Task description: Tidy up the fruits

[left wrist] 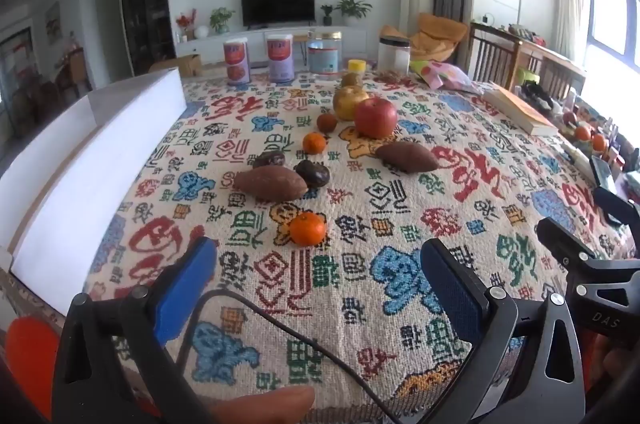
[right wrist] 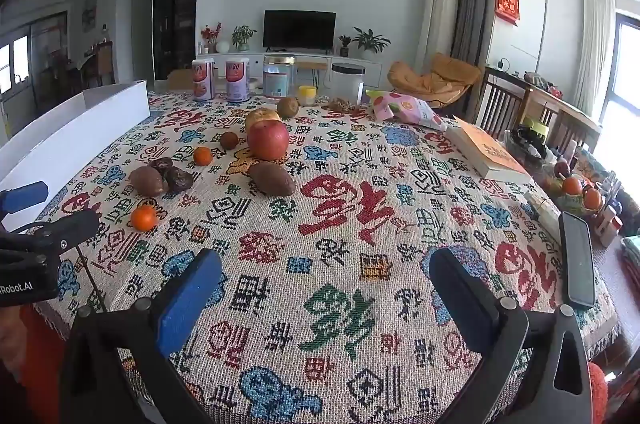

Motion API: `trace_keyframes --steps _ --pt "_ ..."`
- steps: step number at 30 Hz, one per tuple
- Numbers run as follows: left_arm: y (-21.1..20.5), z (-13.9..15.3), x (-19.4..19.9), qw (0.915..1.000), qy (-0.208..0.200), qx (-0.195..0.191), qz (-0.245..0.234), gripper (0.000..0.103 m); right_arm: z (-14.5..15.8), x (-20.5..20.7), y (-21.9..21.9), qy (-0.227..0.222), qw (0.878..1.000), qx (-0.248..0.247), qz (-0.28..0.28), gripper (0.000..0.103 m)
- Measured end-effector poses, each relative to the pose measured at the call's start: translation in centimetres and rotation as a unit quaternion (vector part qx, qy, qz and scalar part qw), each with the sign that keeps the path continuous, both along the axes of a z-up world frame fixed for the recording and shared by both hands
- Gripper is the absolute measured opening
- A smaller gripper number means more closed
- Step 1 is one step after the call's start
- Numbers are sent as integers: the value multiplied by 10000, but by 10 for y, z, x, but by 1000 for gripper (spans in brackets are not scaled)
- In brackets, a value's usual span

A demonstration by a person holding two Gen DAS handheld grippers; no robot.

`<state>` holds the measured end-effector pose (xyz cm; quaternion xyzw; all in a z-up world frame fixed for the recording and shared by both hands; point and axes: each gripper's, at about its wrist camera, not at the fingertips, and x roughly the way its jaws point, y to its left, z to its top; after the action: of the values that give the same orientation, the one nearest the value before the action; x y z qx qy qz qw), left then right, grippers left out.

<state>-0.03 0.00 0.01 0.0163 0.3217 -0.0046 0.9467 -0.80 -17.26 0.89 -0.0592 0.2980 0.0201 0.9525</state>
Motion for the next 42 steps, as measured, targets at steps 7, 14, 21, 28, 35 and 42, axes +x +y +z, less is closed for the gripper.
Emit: trace_keyframes --steps 7,14,21,28,35,42 --pt "-4 -1 -4 9999 -24 -56 111 102 1 -4 -2 -53 10000 15 -2 103" --pt "-2 -2 -5 9998 49 -171 61 102 -1 -9 4 -194 9997 -158 -26 103" --pt "-5 -4 -6 9999 63 -152 44 102 -7 -7 5 -103 9998 -184 -21 103" --pt "-2 -4 -5 9997 65 -208 96 102 -7 -8 7 -139 9997 -188 -26 103" --pt "-1 -5 -4 9997 69 -219 121 102 -8 -9 8 -131 9997 -191 -3 103" --pt "0 -5 -5 9997 69 -214 137 102 -9 -9 10 -130 9997 -192 5 103"
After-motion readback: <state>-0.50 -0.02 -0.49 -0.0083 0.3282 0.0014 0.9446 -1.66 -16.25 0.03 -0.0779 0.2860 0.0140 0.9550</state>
